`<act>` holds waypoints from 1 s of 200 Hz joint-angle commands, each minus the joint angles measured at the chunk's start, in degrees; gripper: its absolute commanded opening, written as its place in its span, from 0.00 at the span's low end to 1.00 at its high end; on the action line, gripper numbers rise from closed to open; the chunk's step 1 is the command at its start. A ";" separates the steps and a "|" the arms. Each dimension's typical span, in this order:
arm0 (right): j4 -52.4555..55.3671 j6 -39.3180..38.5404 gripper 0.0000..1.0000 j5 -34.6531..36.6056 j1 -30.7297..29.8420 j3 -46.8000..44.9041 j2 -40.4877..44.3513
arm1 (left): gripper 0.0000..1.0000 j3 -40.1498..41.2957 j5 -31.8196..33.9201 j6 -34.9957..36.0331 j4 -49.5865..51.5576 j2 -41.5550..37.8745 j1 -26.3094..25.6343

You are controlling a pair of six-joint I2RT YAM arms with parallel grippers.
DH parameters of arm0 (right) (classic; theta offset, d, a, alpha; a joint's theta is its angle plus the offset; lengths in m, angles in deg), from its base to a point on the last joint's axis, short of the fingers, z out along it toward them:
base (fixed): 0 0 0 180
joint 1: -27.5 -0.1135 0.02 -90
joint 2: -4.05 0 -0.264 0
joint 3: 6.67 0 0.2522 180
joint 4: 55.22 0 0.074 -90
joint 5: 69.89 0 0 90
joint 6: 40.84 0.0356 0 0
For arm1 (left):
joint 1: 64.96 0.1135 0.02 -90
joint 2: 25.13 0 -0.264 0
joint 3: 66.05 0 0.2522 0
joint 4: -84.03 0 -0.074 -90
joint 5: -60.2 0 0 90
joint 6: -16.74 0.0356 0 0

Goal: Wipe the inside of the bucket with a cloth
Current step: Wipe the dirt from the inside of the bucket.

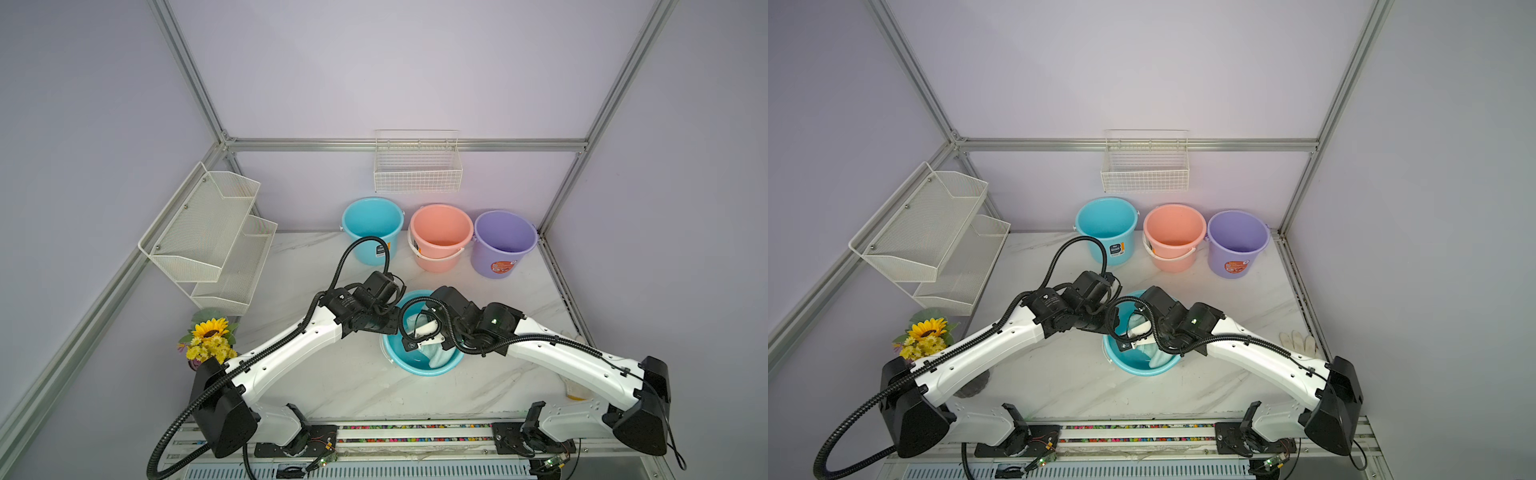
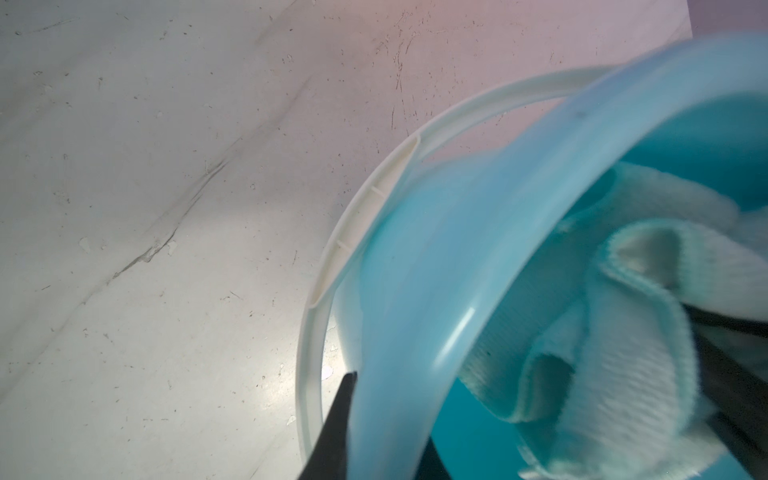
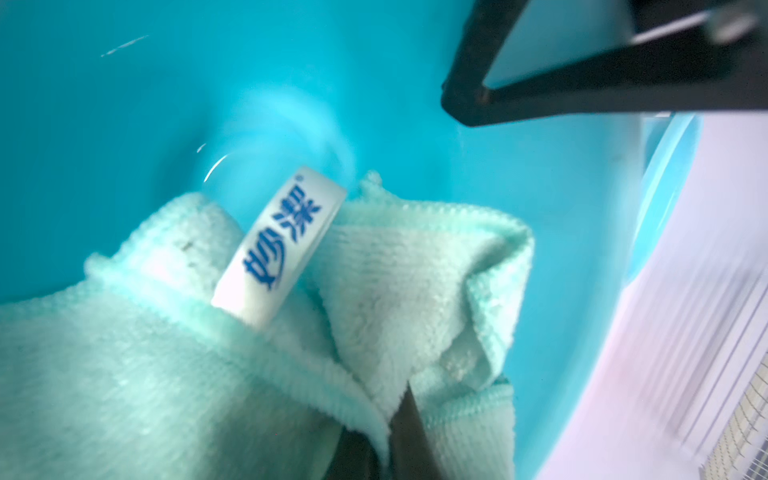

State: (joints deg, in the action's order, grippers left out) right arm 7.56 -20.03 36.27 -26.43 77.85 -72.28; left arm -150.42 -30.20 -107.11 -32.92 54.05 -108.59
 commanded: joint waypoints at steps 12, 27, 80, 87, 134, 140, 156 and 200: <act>11.80 -0.44 0.00 2.78 -1.25 5.99 -0.30 | 0.00 -1.79 -0.65 0.18 -3.07 -0.34 -0.13; 13.53 -0.51 0.00 4.14 -1.52 7.19 -1.45 | 0.00 -2.03 -0.78 0.33 -3.00 -0.25 -0.14; 14.15 0.19 0.00 3.82 -1.62 4.09 -6.50 | 0.00 -3.18 -0.47 1.00 -1.85 -0.73 -0.48; 13.57 0.35 0.00 3.01 -1.69 3.56 -7.09 | 0.00 -3.18 -0.41 1.06 -1.76 -0.84 -0.57; 8.03 1.12 0.00 -1.42 -1.44 -0.85 -11.39 | 0.00 -4.00 -0.47 1.23 -1.52 -1.04 -1.01; 7.00 1.17 0.00 -2.05 -1.31 -1.44 -11.80 | 0.00 -4.09 -0.43 1.24 -1.35 -0.97 -1.06; 3.95 1.35 0.00 -3.80 -0.54 -3.44 -12.34 | 0.00 -4.19 -0.38 1.28 -1.27 -1.04 -1.25; -5.31 2.01 0.00 -8.02 1.08 -10.44 -13.48 | 0.00 -4.44 -0.38 1.26 -1.22 -0.91 -1.43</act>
State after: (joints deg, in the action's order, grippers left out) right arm 7.32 -18.78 32.84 -26.15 70.86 -84.48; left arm -151.23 -30.90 -105.29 -30.56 54.09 -110.15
